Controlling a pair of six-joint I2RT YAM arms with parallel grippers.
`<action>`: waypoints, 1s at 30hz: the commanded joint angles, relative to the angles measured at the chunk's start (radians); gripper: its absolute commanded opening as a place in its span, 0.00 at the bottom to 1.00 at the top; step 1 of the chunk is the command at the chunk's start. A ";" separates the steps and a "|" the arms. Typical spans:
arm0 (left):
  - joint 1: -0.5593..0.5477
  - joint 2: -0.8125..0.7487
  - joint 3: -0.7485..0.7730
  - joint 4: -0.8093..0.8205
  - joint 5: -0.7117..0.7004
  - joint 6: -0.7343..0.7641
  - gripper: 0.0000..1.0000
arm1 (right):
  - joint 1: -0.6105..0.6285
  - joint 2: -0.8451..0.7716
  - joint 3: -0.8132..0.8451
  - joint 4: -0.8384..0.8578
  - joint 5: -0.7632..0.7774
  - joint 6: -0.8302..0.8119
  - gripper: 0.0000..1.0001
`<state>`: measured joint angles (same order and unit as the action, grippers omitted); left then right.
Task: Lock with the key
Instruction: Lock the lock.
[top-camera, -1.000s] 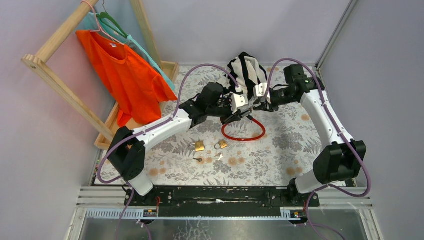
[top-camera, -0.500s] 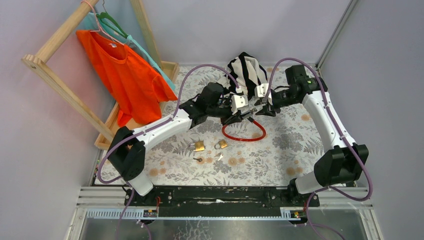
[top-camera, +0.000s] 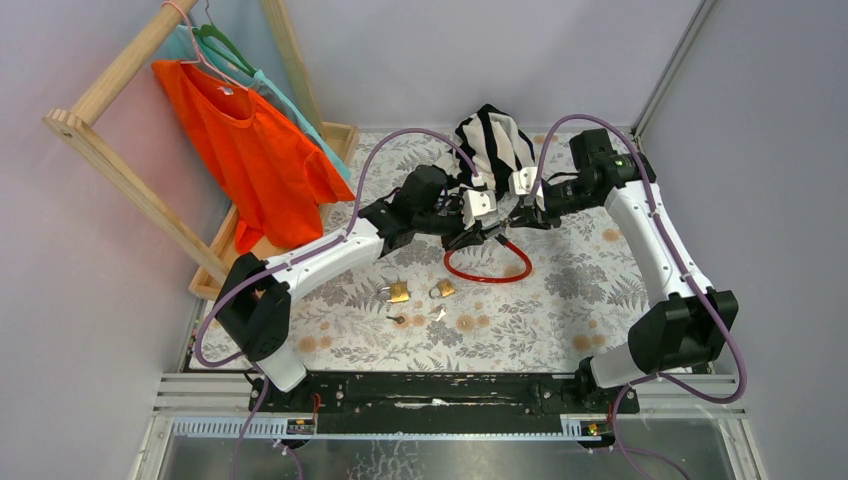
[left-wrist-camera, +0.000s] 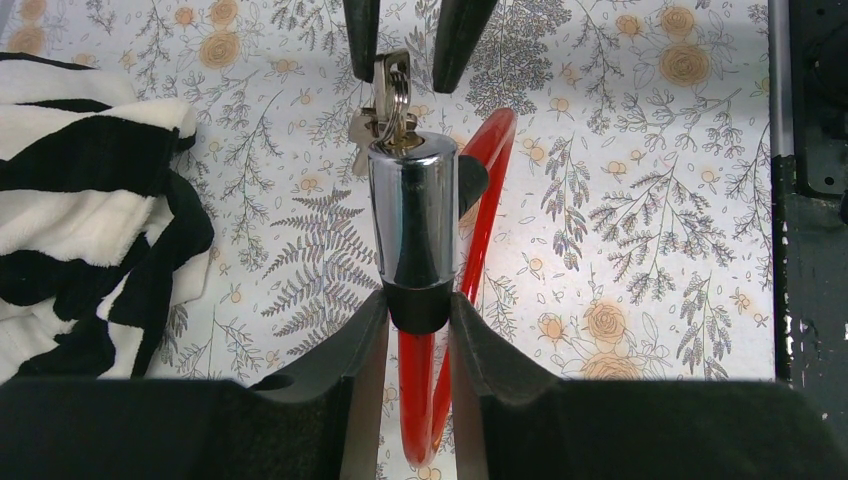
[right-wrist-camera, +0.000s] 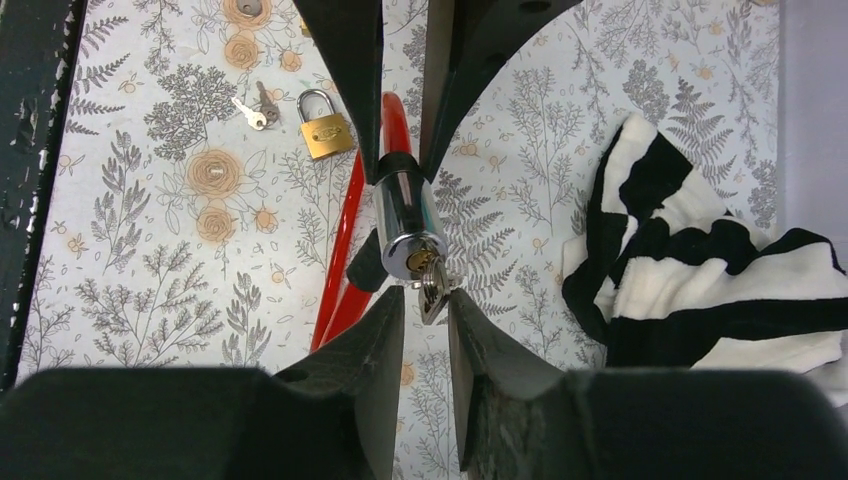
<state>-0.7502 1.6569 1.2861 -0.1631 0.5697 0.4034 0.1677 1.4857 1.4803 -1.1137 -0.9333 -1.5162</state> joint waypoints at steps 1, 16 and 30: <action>-0.002 0.016 -0.004 -0.062 0.017 0.000 0.00 | 0.018 -0.002 0.053 0.008 -0.013 0.013 0.28; -0.001 0.014 -0.006 -0.063 0.018 0.002 0.00 | 0.034 0.013 0.049 0.012 0.052 -0.029 0.19; -0.001 0.009 -0.010 -0.062 0.018 0.003 0.00 | 0.033 0.012 0.050 0.001 0.059 -0.029 0.29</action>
<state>-0.7498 1.6573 1.2861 -0.1665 0.5762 0.4034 0.1940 1.5013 1.5024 -1.1080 -0.8745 -1.5261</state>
